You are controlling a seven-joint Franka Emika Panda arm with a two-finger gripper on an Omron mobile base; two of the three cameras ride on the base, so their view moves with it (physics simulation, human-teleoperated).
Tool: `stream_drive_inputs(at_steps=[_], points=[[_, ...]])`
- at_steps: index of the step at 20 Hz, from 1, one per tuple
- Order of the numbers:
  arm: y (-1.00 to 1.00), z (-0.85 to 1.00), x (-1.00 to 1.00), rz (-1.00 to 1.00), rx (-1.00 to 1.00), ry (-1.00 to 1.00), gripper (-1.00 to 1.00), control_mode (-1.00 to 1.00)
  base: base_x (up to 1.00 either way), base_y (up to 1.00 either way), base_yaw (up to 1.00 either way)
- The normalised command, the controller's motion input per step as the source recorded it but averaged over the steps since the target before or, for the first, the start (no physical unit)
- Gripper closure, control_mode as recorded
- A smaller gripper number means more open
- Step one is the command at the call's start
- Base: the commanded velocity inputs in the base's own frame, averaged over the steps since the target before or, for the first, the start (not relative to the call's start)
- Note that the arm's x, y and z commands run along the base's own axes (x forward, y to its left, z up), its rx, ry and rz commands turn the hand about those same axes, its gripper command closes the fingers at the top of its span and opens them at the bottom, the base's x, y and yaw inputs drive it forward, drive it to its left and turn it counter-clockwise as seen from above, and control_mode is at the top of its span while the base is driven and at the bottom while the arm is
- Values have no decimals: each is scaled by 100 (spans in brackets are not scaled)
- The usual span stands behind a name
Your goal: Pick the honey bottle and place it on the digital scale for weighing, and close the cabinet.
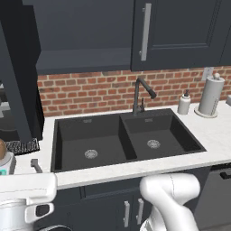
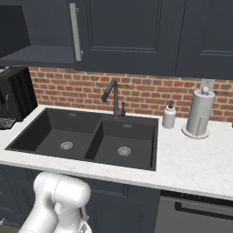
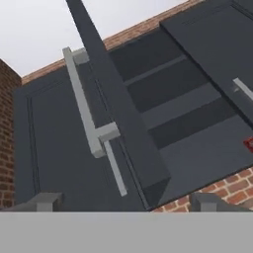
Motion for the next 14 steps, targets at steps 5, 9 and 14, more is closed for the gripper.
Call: stream_drive_inputs(at_steps=[5, 9, 14], points=[[23, 0, 64, 0, 13, 0, -100, -100, 0, 0, 0], [26, -1, 61, 0, 11, 0, -100, -100, 0, 0, 0], [74, -39, 16, 0, 14, -1, -100, -100, 0, 0, 0]])
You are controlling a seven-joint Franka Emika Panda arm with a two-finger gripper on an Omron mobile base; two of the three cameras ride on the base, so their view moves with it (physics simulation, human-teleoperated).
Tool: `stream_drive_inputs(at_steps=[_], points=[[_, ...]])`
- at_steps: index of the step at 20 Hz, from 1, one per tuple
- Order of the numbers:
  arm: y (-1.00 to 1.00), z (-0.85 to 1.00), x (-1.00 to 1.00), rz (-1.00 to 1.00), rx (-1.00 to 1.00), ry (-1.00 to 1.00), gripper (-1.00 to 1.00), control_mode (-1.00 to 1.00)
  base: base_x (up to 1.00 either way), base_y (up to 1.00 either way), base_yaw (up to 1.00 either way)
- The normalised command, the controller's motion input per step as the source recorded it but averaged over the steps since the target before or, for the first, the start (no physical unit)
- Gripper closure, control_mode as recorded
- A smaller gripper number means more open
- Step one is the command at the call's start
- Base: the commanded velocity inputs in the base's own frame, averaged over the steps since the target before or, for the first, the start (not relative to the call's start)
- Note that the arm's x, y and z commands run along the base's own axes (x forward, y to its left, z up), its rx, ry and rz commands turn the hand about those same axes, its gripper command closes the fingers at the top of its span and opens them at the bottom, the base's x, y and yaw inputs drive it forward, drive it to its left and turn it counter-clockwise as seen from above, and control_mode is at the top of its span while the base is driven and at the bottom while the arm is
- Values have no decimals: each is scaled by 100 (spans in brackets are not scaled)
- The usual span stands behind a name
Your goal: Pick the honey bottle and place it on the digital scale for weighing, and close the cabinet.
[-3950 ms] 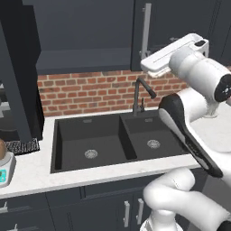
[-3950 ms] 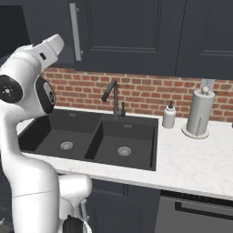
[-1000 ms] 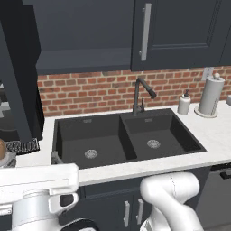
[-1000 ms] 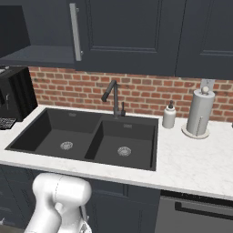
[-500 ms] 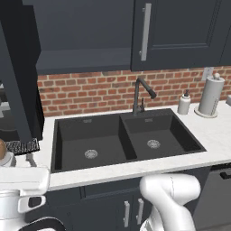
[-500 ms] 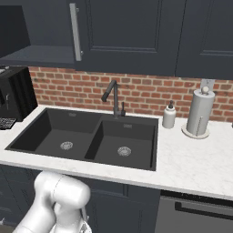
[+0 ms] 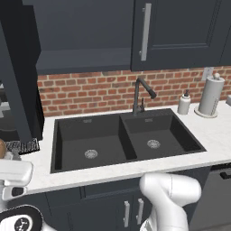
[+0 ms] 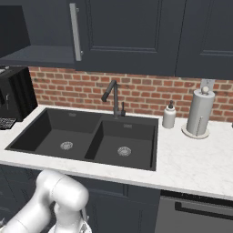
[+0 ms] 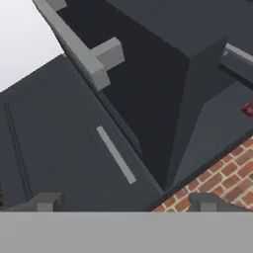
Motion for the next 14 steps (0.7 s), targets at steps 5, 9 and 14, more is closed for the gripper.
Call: stream_drive_inputs(at_steps=[5, 9, 14], points=[[50, -30, 44, 0, 17, 0, -100, -100, 0, 0, 0], [10, 0, 58, 0, 6, 0, -100, -100, 0, 0, 0], [43, 9, 19, 0, 0, -11, -100, -100, 0, 0, 0]])
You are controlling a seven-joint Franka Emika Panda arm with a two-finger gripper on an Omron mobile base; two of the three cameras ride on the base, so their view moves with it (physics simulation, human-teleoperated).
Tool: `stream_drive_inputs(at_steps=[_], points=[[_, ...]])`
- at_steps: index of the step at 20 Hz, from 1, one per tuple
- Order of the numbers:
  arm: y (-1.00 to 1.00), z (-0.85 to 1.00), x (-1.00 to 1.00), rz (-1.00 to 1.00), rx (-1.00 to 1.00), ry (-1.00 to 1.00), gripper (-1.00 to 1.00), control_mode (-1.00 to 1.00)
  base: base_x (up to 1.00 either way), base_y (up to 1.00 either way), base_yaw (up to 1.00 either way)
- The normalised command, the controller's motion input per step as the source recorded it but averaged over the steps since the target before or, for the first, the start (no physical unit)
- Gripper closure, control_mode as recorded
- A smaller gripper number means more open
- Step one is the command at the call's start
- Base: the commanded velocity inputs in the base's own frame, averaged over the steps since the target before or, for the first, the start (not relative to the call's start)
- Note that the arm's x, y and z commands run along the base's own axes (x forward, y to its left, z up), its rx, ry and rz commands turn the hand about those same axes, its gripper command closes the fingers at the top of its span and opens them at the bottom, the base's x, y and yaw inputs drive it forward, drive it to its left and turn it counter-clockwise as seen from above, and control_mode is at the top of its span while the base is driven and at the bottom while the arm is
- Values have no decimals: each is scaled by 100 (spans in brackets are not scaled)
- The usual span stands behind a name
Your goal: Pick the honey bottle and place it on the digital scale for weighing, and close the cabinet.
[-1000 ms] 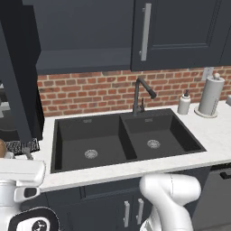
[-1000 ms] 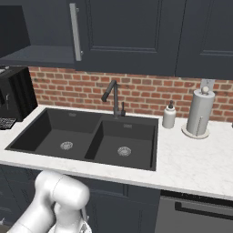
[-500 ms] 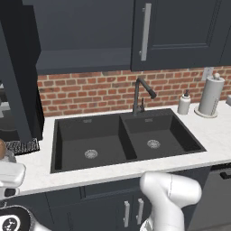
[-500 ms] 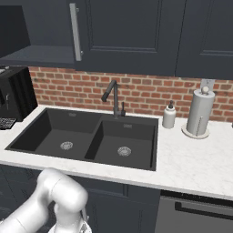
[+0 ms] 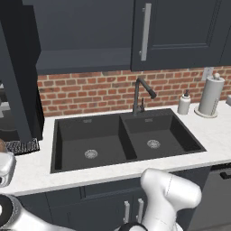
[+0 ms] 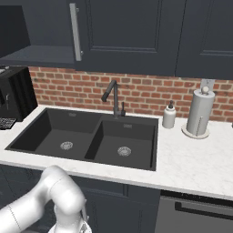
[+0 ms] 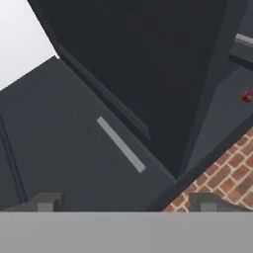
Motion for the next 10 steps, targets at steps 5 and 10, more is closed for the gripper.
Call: stream_drive_inputs(at_steps=[5, 10], points=[[48, 17, 8, 0, 0, -16, -100, -100, 0, 0, 0], [9, 40, 0, 0, 0, -12, -100, -100, 0, 0, 0]])
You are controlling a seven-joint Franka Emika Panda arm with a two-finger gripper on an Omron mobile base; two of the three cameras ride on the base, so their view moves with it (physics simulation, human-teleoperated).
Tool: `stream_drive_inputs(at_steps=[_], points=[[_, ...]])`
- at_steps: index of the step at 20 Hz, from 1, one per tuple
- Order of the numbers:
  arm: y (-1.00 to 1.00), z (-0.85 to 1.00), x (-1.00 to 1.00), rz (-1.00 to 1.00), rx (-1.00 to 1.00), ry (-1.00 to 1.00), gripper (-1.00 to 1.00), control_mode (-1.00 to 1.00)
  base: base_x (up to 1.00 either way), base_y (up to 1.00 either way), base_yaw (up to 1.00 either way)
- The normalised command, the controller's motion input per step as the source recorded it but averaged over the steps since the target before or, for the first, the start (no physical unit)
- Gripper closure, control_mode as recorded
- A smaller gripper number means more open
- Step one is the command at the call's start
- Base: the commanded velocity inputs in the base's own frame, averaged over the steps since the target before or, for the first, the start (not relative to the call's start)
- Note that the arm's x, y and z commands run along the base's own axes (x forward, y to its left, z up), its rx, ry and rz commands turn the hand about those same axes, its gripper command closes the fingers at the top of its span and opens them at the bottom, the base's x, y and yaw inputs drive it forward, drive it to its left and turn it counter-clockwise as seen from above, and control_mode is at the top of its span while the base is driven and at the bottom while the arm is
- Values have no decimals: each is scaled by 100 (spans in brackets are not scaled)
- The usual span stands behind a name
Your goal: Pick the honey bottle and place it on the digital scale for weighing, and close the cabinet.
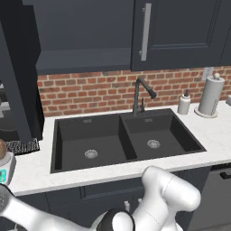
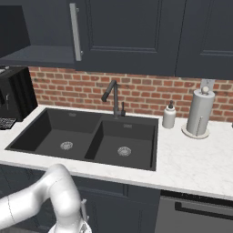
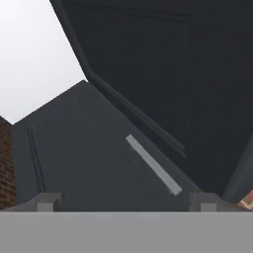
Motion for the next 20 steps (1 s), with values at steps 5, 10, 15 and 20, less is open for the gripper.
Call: stream_drive_inputs(at_steps=[5, 10, 15, 20], points=[[-9, 43, 0, -4, 0, -13, -100, -100, 0, 0, 0], [-31, 34, 0, -6, 9, -11, -100, -100, 0, 0, 0], [-76, 24, -17, -7, 21, -7, -100, -100, 0, 0, 0], [-100, 28, -15, -8, 25, -5, -100, -100, 0, 0, 0]])
